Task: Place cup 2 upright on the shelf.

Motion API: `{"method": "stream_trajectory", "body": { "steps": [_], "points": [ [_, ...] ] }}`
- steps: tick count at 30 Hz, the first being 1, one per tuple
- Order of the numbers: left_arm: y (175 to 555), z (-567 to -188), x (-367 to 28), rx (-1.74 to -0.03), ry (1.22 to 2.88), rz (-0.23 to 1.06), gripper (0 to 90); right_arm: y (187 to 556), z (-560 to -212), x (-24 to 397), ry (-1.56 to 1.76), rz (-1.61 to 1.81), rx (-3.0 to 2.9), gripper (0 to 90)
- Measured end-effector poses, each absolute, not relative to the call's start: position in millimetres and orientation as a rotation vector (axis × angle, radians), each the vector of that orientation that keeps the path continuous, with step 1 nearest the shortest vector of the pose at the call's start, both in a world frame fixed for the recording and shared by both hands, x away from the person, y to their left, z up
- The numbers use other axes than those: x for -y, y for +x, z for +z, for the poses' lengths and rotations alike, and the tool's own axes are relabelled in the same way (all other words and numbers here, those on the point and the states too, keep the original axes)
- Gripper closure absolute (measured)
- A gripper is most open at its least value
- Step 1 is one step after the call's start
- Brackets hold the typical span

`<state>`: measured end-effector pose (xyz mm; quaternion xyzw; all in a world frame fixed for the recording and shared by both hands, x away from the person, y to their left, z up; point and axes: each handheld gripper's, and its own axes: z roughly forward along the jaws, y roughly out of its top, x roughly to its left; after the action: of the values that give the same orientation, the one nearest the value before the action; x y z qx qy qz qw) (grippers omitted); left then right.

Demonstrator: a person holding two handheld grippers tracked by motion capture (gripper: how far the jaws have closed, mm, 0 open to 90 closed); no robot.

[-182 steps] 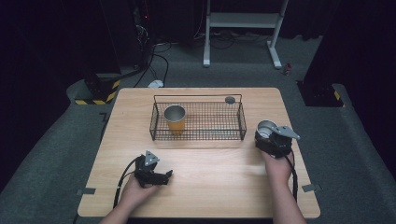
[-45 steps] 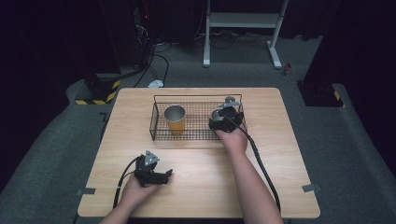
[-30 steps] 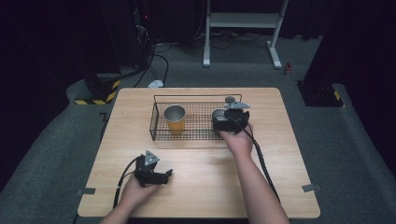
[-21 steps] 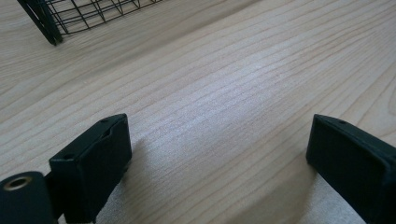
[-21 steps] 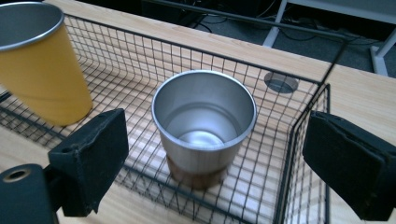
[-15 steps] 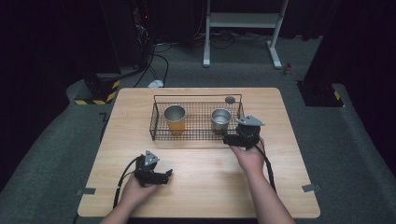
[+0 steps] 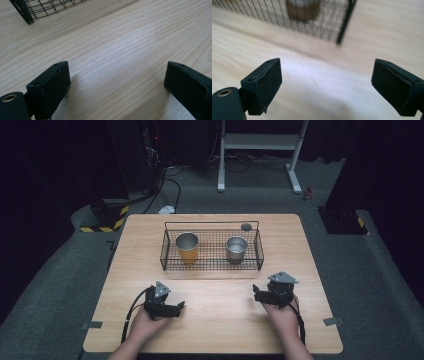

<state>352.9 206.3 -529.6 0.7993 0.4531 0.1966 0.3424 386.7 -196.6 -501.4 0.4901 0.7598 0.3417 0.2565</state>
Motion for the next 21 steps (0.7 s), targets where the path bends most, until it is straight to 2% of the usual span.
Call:
{"method": "stream_trajectory", "body": {
  "steps": [10, 21],
  "points": [
    [353.3, -529.6, -206.4, -1.177, 2.079, 0.512, 6.9, 362.6, -522.1, 224.7, 1.427, 0.829, -2.102, 9.4],
    [354.0, -529.6, -206.1, -1.180, 2.077, 0.514, 7.1, 361.0, -524.9, 229.9, 1.436, 0.848, -2.120, 8.8]
  ]
}}
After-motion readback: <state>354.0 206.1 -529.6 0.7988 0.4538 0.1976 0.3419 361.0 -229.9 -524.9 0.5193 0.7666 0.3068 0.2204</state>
